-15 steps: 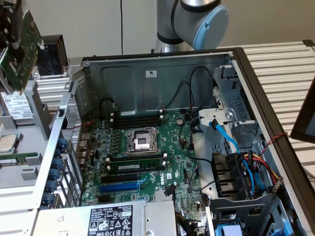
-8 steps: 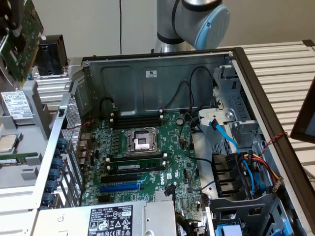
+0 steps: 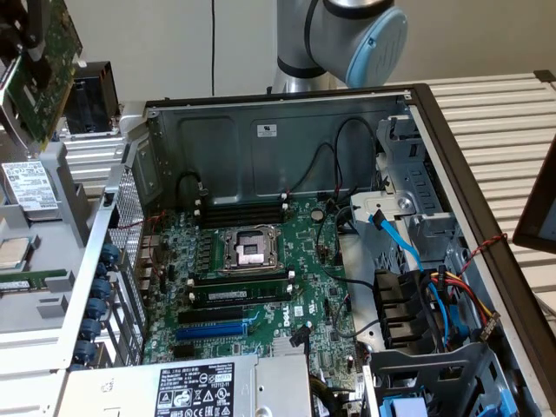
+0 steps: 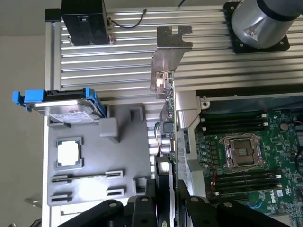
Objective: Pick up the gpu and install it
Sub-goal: 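Pick up the gpu and move the gpu toward the slot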
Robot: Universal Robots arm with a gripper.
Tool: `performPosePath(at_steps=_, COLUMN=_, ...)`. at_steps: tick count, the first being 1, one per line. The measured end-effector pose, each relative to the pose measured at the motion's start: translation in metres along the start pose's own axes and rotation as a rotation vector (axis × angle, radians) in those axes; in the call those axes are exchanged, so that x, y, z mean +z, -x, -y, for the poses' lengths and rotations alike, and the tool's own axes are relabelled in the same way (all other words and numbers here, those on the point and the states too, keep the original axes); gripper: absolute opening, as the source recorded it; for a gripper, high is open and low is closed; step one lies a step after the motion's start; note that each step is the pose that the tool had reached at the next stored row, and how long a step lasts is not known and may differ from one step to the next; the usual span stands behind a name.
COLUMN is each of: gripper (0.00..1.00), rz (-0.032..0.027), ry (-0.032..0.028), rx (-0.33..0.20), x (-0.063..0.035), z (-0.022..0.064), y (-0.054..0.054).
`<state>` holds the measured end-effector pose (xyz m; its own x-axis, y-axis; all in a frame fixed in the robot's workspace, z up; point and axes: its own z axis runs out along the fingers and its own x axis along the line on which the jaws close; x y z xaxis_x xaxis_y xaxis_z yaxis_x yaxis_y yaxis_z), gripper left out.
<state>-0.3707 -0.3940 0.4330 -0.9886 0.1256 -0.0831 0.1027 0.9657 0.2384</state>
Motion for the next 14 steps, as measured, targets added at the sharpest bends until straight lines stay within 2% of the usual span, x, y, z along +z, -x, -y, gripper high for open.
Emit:
performPosePath(at_steps=2, gripper=0.28, rz=-0.0077, ry=-0.0007, rx=0.002, x=-0.0006, z=0.0014, y=0.003)
performPosePath(at_steps=7, gripper=0.28, rz=-0.0092, ry=-0.0004, rx=0.003, x=-0.0007, z=0.0018, y=0.004)
performPosePath(at_steps=11, gripper=0.28, rz=-0.0196, ry=-0.0017, rx=0.005, x=0.0009, z=0.0011, y=0.020)
performPosePath(at_steps=14, gripper=0.28, rz=-0.0302, ry=-0.0031, rx=0.008, x=0.0017, z=0.0017, y=0.030)
